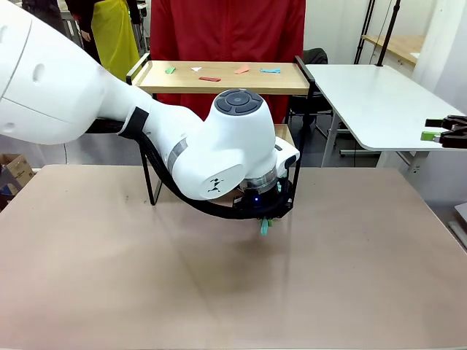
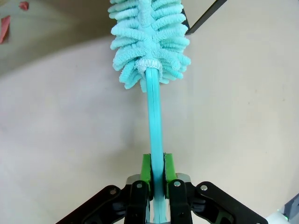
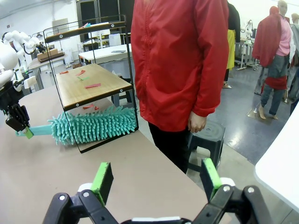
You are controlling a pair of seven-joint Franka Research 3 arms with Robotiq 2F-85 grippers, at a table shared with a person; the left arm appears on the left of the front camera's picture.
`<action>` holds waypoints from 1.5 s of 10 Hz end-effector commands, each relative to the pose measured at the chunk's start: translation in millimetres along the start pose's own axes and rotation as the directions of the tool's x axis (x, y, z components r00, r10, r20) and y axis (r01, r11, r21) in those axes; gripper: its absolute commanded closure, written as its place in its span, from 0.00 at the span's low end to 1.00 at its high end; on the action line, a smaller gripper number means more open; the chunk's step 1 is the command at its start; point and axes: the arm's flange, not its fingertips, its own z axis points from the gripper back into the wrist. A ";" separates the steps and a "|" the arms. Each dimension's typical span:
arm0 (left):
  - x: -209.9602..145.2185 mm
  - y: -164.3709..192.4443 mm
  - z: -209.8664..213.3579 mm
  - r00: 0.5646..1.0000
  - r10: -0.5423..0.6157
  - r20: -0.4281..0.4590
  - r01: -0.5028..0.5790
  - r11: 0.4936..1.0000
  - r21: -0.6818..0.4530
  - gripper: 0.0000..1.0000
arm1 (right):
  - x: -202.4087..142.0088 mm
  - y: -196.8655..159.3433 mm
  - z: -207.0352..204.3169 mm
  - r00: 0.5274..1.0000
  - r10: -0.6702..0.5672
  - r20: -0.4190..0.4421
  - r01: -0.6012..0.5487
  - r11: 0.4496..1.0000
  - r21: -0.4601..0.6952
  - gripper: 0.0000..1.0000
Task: Clean the shelf.
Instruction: Clean the specific section of the Shelf indicated by the human with the Duster.
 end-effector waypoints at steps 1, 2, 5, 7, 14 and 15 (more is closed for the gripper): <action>2.9 -7.5 2.4 0.994 0.001 -0.110 -0.004 1.000 -0.027 0.87 | 9.0 1.0 -1.7 1.000 -0.012 -0.009 0.012 1.000 -0.015 0.00; 0.0 0.0 0.0 1.000 0.000 0.000 0.000 1.000 0.000 0.87 | 9.0 1.0 -1.7 1.000 -0.012 -0.009 0.012 1.000 -0.015 0.00; -0.4 -2.1 -0.3 1.000 0.007 -0.031 -0.007 1.000 -0.011 0.87 | 9.0 1.0 -1.7 1.000 -0.012 -0.009 0.012 1.000 -0.015 0.00; -6.6 5.1 -6.0 0.998 0.040 -0.044 -0.040 0.999 -0.008 0.87 | 9.0 1.0 -1.7 1.000 -0.012 -0.009 0.012 1.000 -0.015 0.00; -22.0 49.9 0.6 0.992 0.126 -0.029 -0.125 0.991 0.037 0.87 | 9.0 1.0 -1.7 1.000 -0.012 -0.009 0.012 1.000 -0.015 0.00; -25.0 55.6 2.2 0.991 0.128 -0.031 -0.126 0.991 0.048 0.87 | 9.0 1.0 -1.7 1.000 -0.012 -0.009 0.012 1.000 -0.015 0.00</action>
